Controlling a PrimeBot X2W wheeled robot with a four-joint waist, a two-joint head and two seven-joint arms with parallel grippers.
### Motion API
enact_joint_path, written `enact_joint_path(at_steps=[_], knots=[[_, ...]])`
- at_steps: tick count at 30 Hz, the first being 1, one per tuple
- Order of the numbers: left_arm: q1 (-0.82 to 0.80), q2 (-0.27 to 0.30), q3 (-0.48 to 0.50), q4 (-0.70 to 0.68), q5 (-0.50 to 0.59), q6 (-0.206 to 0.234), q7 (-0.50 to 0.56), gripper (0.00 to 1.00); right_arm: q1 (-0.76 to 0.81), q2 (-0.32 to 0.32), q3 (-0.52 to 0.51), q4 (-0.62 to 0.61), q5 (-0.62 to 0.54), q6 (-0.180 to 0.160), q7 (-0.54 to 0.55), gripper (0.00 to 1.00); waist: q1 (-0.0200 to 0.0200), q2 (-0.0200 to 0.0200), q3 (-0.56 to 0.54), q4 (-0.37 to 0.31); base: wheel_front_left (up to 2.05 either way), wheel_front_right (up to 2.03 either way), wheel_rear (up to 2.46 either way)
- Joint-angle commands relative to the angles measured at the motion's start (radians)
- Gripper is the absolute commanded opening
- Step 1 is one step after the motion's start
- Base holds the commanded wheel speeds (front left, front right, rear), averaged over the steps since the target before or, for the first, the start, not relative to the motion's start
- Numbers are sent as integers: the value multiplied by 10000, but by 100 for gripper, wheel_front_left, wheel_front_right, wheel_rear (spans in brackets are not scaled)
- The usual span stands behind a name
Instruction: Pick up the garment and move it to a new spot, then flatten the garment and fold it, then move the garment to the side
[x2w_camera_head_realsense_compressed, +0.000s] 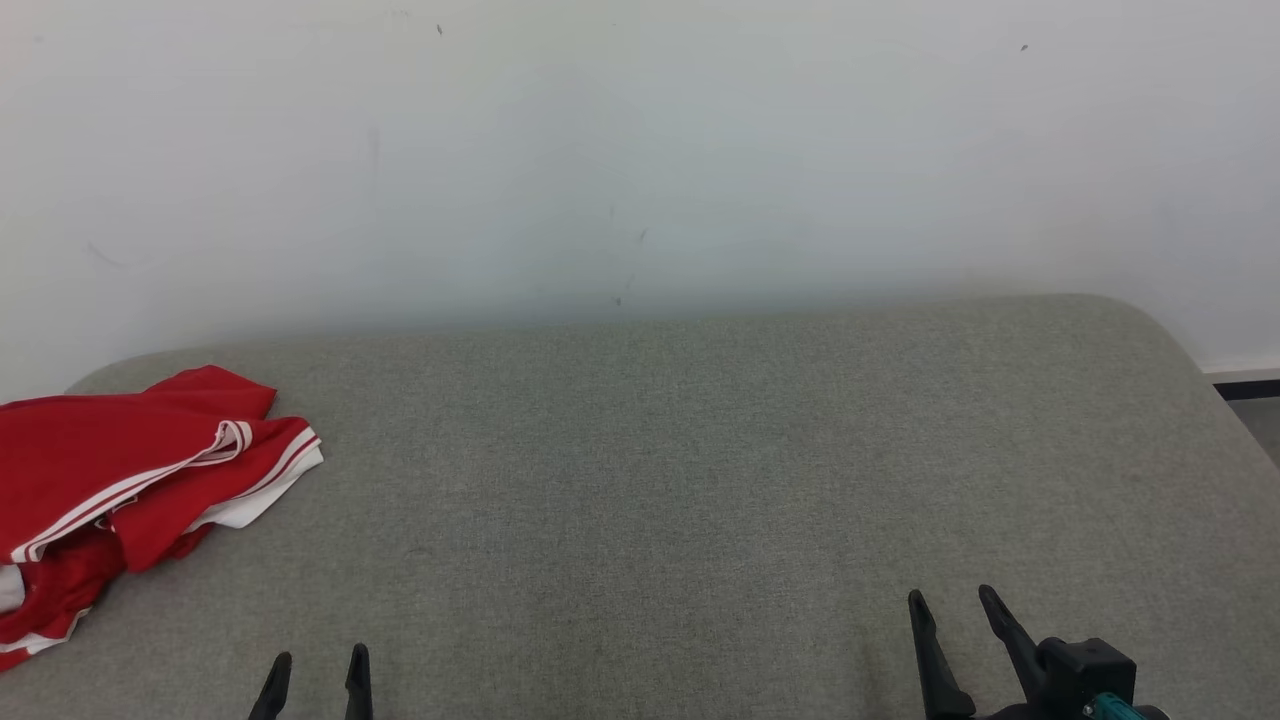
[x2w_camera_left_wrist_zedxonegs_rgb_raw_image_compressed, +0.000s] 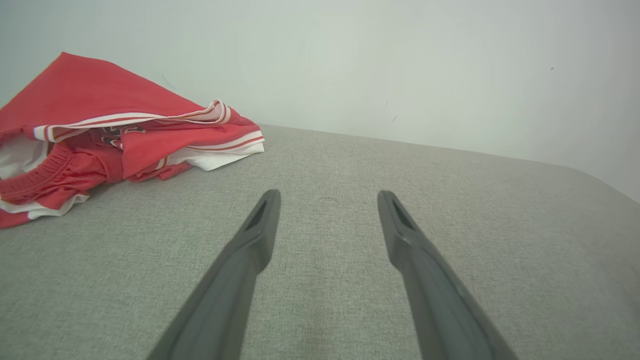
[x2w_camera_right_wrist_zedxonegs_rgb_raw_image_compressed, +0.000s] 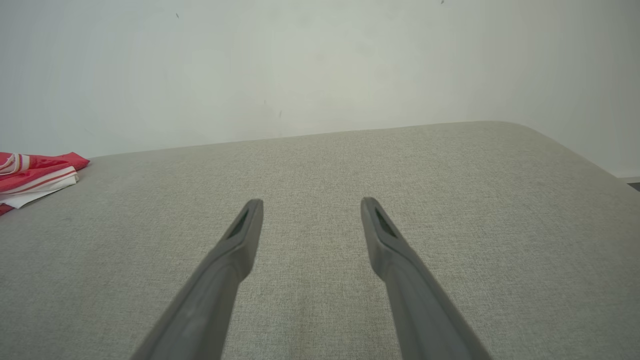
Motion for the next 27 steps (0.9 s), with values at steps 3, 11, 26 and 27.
enact_joint_path(at_steps=[3,11,26,27], knots=[[-89,54,23,16,22,-23,-40,100,-27,5,5,47,-62,-21,-83,100,-2,0,2,8,0,0,0],[-3,54,23,32,-65,-29,-35,100,-44,7,8,104,-77,-21,-133,100,-2,0,-18,29,0,0,0],[332,78,53,-217,2,53,-33,100,292,7,-9,-67,20,-21,-142,100,-2,0,-216,1390,0,0,0],[363,96,42,-231,44,60,-35,100,305,8,-22,-47,53,-21,-155,100,-2,0,-232,1575,0,0,0]])
